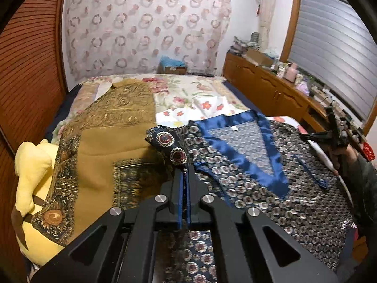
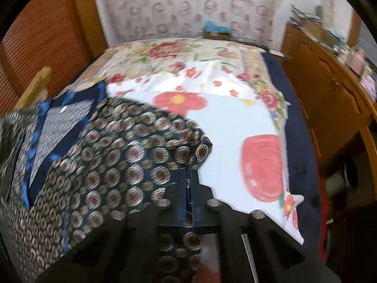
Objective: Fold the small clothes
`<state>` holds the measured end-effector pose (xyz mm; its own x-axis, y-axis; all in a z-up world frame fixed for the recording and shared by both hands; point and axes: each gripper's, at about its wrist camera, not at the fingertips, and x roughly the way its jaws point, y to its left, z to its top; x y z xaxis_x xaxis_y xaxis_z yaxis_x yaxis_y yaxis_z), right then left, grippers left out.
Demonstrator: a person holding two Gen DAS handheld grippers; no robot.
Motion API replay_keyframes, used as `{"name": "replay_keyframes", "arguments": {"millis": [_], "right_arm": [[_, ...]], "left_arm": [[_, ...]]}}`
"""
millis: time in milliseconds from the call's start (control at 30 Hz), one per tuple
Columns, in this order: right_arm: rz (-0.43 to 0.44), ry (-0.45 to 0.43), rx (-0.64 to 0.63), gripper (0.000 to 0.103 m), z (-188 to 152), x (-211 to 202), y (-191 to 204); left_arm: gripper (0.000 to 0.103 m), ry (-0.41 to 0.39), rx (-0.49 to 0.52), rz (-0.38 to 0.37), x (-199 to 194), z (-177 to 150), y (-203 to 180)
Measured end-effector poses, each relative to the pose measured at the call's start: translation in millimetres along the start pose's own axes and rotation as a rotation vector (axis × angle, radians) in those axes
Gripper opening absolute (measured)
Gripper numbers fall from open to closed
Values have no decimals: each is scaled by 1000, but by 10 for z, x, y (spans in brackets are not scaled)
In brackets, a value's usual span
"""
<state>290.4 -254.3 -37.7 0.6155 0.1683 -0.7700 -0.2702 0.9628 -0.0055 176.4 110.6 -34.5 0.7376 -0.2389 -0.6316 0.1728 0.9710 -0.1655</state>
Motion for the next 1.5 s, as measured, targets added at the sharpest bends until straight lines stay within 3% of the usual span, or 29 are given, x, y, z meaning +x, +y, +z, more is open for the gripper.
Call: {"name": "replay_keyframes", "arguments": {"millis": [67,133,267,533,667,833,1100,1200,1333,1367,1500], "right_arm": [[-82,-84,-100,2,-61,-169,165],[-14,-136,-99,2,-119,-410,225],[12,-245,-95,2,-322,-940,285],[139,-383,-66,2,-1160,-1727,340],[140,-382,-34,2,-1605,-1803,244],[122,-298,5,2,-2171,-1739,24],[91,-244,49,2,-2441,-1858,-187],[47,-214,34,2,-2402,-1861,-200],[29,-245,92,6,-2262,-1938,-285],[23,-259,102,6,-2245,-2019,-300],[-8,-298,111,33,-2085,-2104,-340]], "left_arm": [[2,-26,5,-13,-116,-31,-60],[2,-63,10,-28,-287,-79,-140],[2,-133,16,-54,-605,-199,-270],[2,-172,19,-68,-979,-642,-453],[2,-145,48,-36,-1042,-977,-439],[2,-90,-7,-7,-1080,-1306,-249],[2,-41,-33,103,-1190,-1544,-93],[13,-30,-49,96,-1212,-1606,-43],[45,-71,-40,119,-1305,-1549,12],[46,-89,-46,116,-1341,-1512,26],[51,-118,-41,134,-1319,-1296,117]]}}
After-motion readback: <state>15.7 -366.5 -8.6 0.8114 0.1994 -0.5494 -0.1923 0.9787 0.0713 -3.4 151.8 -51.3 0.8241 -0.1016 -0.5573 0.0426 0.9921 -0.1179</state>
